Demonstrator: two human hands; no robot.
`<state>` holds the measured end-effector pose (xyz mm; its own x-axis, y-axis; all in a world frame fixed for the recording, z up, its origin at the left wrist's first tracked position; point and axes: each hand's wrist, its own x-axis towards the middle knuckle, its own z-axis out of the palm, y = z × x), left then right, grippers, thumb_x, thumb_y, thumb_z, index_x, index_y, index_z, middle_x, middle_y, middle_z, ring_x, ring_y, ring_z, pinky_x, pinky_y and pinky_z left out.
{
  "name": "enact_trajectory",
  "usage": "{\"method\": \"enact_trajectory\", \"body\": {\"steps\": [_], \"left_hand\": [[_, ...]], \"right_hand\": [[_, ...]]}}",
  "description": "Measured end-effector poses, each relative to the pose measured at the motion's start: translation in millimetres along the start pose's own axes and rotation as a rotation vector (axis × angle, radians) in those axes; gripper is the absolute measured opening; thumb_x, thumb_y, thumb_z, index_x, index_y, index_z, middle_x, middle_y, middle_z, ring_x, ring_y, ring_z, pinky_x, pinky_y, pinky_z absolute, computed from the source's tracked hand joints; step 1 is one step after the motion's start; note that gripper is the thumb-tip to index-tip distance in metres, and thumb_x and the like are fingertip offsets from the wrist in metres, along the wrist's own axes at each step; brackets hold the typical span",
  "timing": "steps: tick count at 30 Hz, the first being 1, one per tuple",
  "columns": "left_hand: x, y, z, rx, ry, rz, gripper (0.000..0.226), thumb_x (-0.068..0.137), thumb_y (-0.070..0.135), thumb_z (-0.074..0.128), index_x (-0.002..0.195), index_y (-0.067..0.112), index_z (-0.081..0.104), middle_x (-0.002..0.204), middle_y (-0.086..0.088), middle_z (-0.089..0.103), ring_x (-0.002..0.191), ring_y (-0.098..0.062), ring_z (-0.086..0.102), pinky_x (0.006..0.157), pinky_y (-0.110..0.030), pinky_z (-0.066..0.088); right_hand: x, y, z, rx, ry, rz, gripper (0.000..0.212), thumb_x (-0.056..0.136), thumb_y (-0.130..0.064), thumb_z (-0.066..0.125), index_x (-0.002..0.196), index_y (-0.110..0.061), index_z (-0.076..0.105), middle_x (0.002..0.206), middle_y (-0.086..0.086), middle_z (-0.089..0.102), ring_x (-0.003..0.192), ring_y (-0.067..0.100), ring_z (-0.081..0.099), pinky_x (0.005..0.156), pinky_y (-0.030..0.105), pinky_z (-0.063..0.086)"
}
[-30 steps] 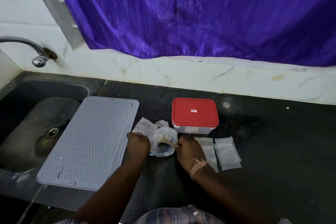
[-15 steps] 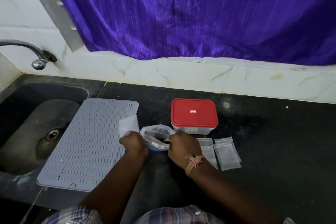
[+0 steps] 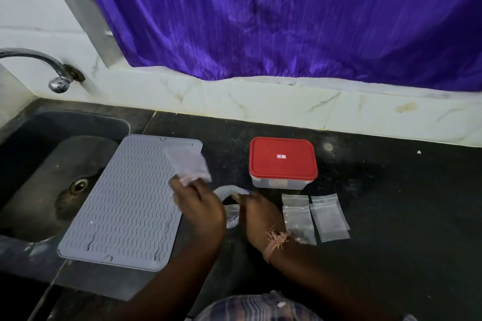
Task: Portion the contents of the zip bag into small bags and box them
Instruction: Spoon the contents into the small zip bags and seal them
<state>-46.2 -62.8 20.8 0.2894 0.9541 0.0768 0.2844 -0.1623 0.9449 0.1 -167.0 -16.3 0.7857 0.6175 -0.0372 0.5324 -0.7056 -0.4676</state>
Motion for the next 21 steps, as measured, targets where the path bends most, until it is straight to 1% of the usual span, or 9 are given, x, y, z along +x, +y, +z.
{"method": "enact_trajectory", "body": {"steps": [1,3,5,7,9,12,15,18,21], "left_hand": [[-3.6,-0.6,1.0,-0.03,-0.078,0.078,0.021,0.104,0.018,0.041,0.124,0.013,0.043,0.104,-0.006,0.058,0.088,-0.018,0.058,0.069,-0.031,0.046],[-9.6,-8.1,3.9,0.017,-0.208,0.038,0.016,0.102,0.018,0.039,0.118,0.019,0.041,0.096,-0.004,0.062,0.084,-0.02,0.064,0.072,-0.038,0.055],[-5.2,-23.1,4.3,0.073,-0.224,-0.098,0.015,0.101,0.02,0.039,0.116,0.02,0.042,0.1,-0.009,0.066,0.089,-0.028,0.068,0.079,-0.051,0.058],[3.1,-34.4,4.2,0.044,-0.21,-0.171,0.023,0.097,0.023,0.039,0.117,0.013,0.043,0.106,-0.016,0.066,0.097,-0.036,0.068,0.085,-0.056,0.058],[9.5,-36.6,5.5,0.035,-0.248,-0.15,0.02,0.101,0.016,0.041,0.117,0.005,0.045,0.106,-0.015,0.063,0.099,-0.038,0.065,0.085,-0.05,0.056],[7.6,-39.8,9.0,0.23,-0.374,-0.018,0.021,0.103,0.008,0.044,0.122,-0.002,0.045,0.101,-0.015,0.058,0.099,-0.041,0.062,0.08,-0.035,0.044],[-2.5,-43.0,15.9,0.437,-0.455,0.0,0.025,0.104,0.019,0.046,0.125,0.012,0.036,0.111,-0.017,0.065,0.1,-0.038,0.067,0.08,-0.037,0.048],[7.1,-51.1,25.7,0.48,-0.427,-0.066,0.017,0.107,0.023,0.04,0.121,0.015,0.036,0.114,-0.016,0.067,0.099,-0.032,0.069,0.082,-0.04,0.054],[28.6,-50.9,30.0,0.448,-0.368,-0.027,0.023,0.103,0.006,0.043,0.126,0.004,0.043,0.119,-0.021,0.063,0.104,-0.036,0.065,0.081,-0.031,0.05]], "right_hand": [[-1.5,0.6,5.4,0.008,-0.024,-0.005,0.038,0.094,-0.035,0.054,0.132,-0.038,0.054,0.128,-0.013,0.06,0.114,0.006,0.06,0.097,0.03,0.053],[-1.8,-2.3,4.0,0.018,-0.021,-0.023,0.039,0.09,-0.038,0.056,0.13,-0.036,0.056,0.128,-0.013,0.059,0.114,0.006,0.059,0.097,0.03,0.052],[-1.4,-5.7,-7.6,0.034,0.008,-0.037,0.028,0.089,-0.028,0.057,0.116,-0.027,0.064,0.119,-0.007,0.063,0.106,0.014,0.062,0.089,0.028,0.05],[-1.5,-7.0,-13.8,0.04,0.003,-0.069,0.023,0.09,-0.023,0.055,0.109,-0.021,0.068,0.115,-0.002,0.064,0.103,0.019,0.062,0.085,0.029,0.048],[-3.7,-4.8,-13.8,0.029,-0.011,-0.094,0.022,0.088,-0.022,0.055,0.105,-0.021,0.068,0.114,-0.001,0.063,0.102,0.02,0.062,0.082,0.029,0.047],[-4.8,0.4,-7.5,0.041,-0.019,-0.06,0.018,0.085,-0.022,0.054,0.098,-0.021,0.066,0.105,-0.001,0.061,0.094,0.02,0.062,0.075,0.027,0.046],[-1.0,-0.4,-12.8,0.043,0.005,-0.075,0.018,0.083,-0.025,0.054,0.096,-0.022,0.067,0.106,-0.003,0.062,0.096,0.019,0.062,0.078,0.031,0.051],[-1.0,-4.7,-15.7,0.054,0.026,-0.112,0.022,0.086,-0.025,0.055,0.102,-0.022,0.069,0.111,-0.001,0.065,0.1,0.018,0.061,0.085,0.031,0.05],[-10.7,-1.1,-11.9,0.001,-0.015,-0.125,0.021,0.08,-0.023,0.055,0.095,-0.019,0.069,0.102,0.001,0.063,0.093,0.025,0.062,0.076,0.035,0.051]]}}
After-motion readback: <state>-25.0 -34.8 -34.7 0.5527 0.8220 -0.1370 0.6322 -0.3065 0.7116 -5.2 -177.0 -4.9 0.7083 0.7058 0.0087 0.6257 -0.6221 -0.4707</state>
